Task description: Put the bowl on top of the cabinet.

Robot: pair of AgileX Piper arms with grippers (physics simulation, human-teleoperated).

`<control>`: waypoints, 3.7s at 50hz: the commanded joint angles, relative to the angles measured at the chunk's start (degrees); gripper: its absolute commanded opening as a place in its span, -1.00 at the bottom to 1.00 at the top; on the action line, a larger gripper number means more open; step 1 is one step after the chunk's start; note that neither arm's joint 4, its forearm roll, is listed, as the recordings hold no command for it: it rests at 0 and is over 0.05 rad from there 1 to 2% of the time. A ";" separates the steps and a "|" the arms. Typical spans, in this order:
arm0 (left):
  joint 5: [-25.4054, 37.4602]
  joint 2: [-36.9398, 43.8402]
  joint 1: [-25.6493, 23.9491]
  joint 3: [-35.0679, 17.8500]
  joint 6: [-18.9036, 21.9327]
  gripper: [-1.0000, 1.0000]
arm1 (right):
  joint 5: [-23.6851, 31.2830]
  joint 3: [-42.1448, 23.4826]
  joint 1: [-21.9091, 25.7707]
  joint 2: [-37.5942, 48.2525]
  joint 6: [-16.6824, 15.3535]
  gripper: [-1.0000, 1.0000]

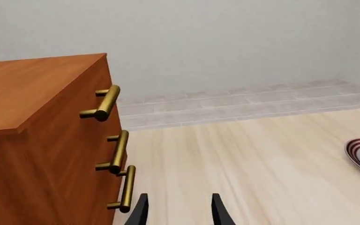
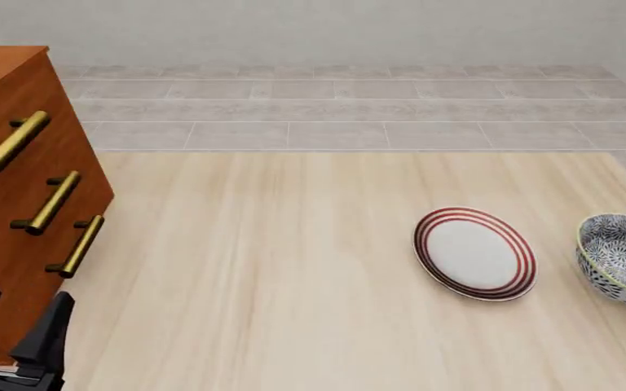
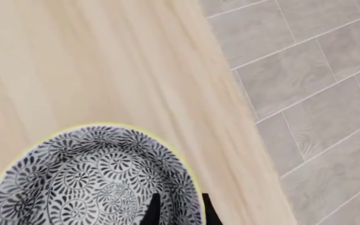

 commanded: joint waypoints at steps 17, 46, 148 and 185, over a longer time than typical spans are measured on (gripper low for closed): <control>0.57 -0.36 -0.24 -0.17 -0.12 1.00 | 3.58 2.45 3.10 -10.06 3.62 -1.00; 0.99 -0.81 -0.36 -0.18 -0.26 1.00 | 11.30 -0.46 5.92 -26.20 5.15 -1.00; 0.88 1.94 -4.15 -2.49 0.91 1.00 | 6.47 11.02 49.85 -55.36 27.91 -1.00; -18.21 35.01 -26.37 -18.68 -0.47 1.00 | 4.09 11.13 52.36 -51.21 25.83 -1.00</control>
